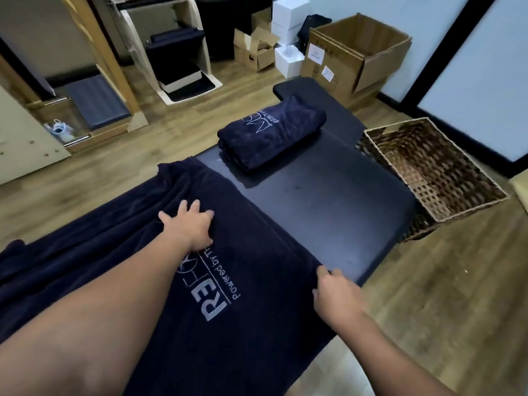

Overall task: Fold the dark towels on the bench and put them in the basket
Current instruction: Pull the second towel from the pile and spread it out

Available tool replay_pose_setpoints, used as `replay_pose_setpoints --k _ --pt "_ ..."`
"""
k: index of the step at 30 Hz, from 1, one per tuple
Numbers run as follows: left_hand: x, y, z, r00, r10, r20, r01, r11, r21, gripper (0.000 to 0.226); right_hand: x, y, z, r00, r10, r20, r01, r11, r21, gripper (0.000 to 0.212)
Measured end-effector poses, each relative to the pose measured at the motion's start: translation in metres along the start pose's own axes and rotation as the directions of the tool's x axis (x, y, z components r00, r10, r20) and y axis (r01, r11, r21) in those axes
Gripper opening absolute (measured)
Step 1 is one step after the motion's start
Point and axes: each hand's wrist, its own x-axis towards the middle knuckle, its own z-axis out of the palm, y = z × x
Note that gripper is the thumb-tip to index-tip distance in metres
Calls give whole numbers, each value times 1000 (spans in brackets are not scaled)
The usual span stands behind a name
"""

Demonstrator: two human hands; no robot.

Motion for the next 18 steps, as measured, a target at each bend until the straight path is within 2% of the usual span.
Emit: replay_pose_setpoints --k 1,4,7,9,13,16,18 --pt "-1 5 4 999 -23 42 22 1000 16 85 6 0 -2 1000 7 14 -7 1000 14 13" --pt "-1 13 18 981 -94 172 103 994 -43 117 18 7 -11 997 17 76 -22 997 68 11" --pt "0 17 30 975 -116 189 140 983 -116 131 28 21 -19 999 34 3 -34 993 116 8" --pt "-1 20 34 979 -134 152 155 978 -140 130 33 32 -24 995 84 -60 -76 989 128 10" --pt "-8 22 41 976 -185 110 202 966 -162 122 34 30 -17 998 53 -39 -50 996 71 20" --pt "-14 17 45 971 -211 115 228 958 -172 109 36 14 -14 987 -88 -133 95 994 45 26" --pt "-21 10 47 964 -236 127 258 945 -200 103 41 -1 -13 962 -246 -122 250 968 15 20"
